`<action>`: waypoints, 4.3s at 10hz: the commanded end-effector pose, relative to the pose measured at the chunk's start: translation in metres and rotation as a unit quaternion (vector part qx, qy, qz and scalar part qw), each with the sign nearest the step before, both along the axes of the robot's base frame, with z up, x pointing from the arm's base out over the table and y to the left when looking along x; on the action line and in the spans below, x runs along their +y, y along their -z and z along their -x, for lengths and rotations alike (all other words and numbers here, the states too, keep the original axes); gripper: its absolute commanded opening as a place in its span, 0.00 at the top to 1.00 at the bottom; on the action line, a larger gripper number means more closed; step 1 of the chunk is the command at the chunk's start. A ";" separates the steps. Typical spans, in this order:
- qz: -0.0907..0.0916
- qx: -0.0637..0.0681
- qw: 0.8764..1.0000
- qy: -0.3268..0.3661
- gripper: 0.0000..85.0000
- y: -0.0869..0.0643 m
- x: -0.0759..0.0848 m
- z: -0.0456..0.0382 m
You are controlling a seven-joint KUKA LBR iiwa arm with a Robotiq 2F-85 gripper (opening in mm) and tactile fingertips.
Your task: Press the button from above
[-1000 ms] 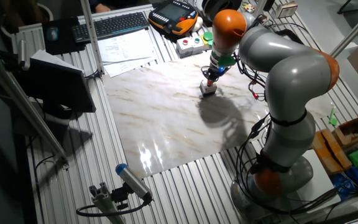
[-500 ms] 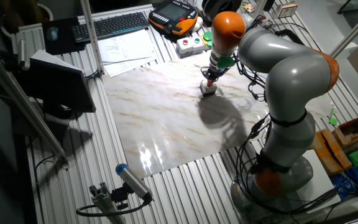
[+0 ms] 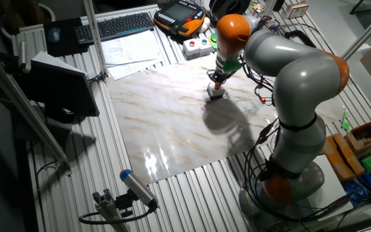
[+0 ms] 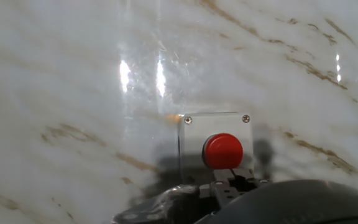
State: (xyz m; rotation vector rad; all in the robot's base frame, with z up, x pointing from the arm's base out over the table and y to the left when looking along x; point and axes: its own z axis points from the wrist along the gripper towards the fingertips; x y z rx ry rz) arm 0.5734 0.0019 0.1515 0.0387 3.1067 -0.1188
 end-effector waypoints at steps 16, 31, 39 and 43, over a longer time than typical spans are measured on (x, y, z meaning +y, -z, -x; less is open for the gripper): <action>-0.046 0.007 0.999 0.012 0.99 0.030 -0.006 -0.0147; -0.044 0.012 0.999 0.018 0.99 0.021 -0.004 -0.0124; -0.023 0.010 1.000 0.016 0.99 -0.004 -0.006 -0.0022; -0.032 0.012 0.999 0.015 0.99 -0.017 -0.011 0.0055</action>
